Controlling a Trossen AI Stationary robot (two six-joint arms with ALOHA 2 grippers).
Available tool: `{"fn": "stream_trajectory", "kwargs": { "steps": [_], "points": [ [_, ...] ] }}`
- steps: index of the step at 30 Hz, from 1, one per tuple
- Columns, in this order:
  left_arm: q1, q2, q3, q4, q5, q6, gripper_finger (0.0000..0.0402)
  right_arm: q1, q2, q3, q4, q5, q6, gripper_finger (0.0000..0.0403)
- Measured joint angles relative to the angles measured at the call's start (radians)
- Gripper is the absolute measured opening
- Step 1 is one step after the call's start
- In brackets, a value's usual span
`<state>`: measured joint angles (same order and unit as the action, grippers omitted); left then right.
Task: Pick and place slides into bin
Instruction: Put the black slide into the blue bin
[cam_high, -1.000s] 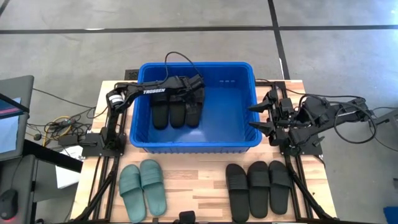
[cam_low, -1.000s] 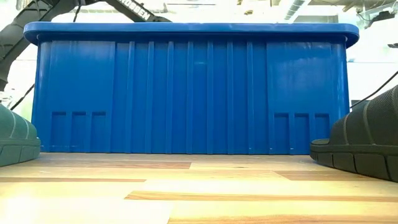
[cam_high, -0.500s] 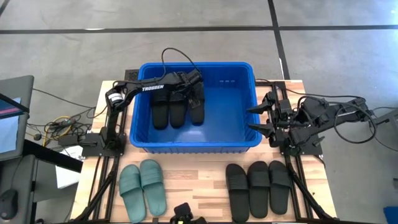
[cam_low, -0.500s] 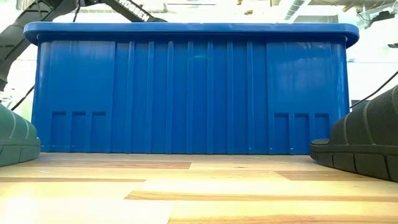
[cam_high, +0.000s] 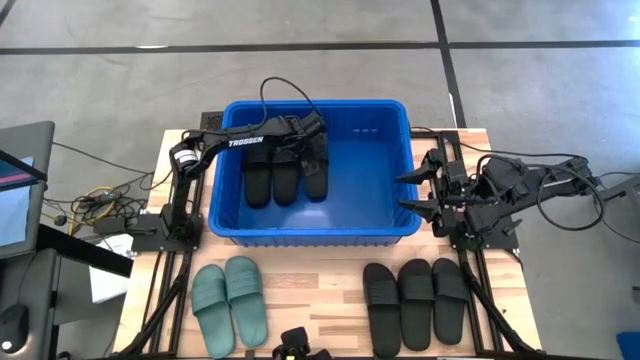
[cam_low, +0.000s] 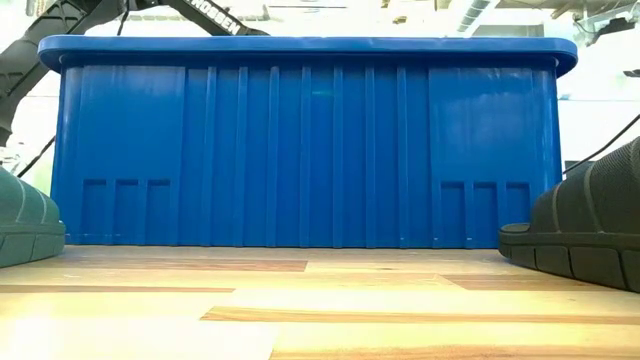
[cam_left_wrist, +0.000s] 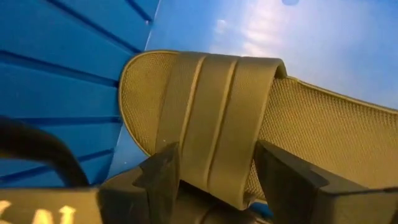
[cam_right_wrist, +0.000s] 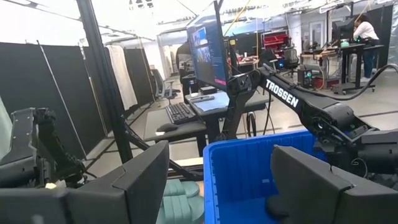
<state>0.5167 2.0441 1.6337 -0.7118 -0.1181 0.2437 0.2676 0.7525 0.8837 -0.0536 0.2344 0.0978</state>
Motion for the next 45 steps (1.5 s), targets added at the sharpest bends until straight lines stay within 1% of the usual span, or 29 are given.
{"fn": "stream_trajectory", "kwargs": {
  "steps": [4, 9, 13, 19, 26, 31, 37, 40, 45],
  "points": [
    [0.0, 0.0, 0.0, -0.013, 0.002, 0.005, 0.0193, 0.0, 0.0, 0.0, 0.001, 0.0, 0.0, 0.0265],
    [0.0, 0.0, 0.0, -0.038, 0.098, 0.009, 0.0193, 0.0, 0.0, 0.0, 0.001, -0.001, 0.0, 0.0265],
    [0.0, 0.0, 0.0, -0.044, 0.132, 0.025, 0.0193, 0.0, 0.0, 0.0, 0.001, -0.001, 0.001, 0.0265],
    [-0.018, 0.0, 0.0, -0.063, 0.128, 0.057, 0.0193, 0.0, 0.0, 0.0, 0.001, -0.002, 0.027, 0.0265],
    [-0.053, 0.001, 0.035, -0.111, 0.053, 0.094, 0.0193, 0.014, 0.0, 0.0, 0.0, -0.003, 0.025, 0.0265],
    [-0.057, 0.002, 0.074, -0.107, 0.008, 0.105, 0.0193, 0.014, 0.0, 0.0, 0.0, -0.004, 0.025, 0.0265],
    [-0.039, 0.002, 0.08, -0.121, 0.005, 0.112, 0.0193, 0.014, 0.0, 0.0, -0.023, -0.004, 0.026, 0.0265],
    [-0.038, 0.001, 0.08, -0.122, 0.021, 0.106, 0.0193, 0.014, 0.0, 0.0, -0.042, -0.004, 0.034, 0.0265],
    [-0.064, -0.026, 0.101, -0.127, 0.047, 0.096, 0.0193, 0.029, 0.0, 0.0, -0.045, -0.005, 0.032, 0.0265]
  ]
}}
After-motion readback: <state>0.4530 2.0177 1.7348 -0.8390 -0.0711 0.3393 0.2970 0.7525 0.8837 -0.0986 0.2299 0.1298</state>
